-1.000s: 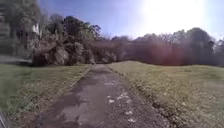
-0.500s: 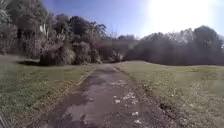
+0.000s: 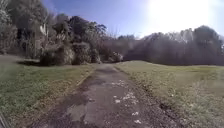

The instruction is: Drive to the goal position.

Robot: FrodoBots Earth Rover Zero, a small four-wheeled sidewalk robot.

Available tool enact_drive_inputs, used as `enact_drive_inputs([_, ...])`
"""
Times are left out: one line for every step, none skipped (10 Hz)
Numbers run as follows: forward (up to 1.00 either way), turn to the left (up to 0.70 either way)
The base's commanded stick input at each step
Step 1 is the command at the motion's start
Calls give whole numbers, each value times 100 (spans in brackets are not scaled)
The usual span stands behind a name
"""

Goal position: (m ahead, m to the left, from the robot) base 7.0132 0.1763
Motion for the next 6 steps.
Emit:
enact_drive_inputs([85,0])
enact_drive_inputs([85,0])
enact_drive_inputs([85,0])
enact_drive_inputs([85,0])
enact_drive_inputs([85,0])
enact_drive_inputs([85,0])
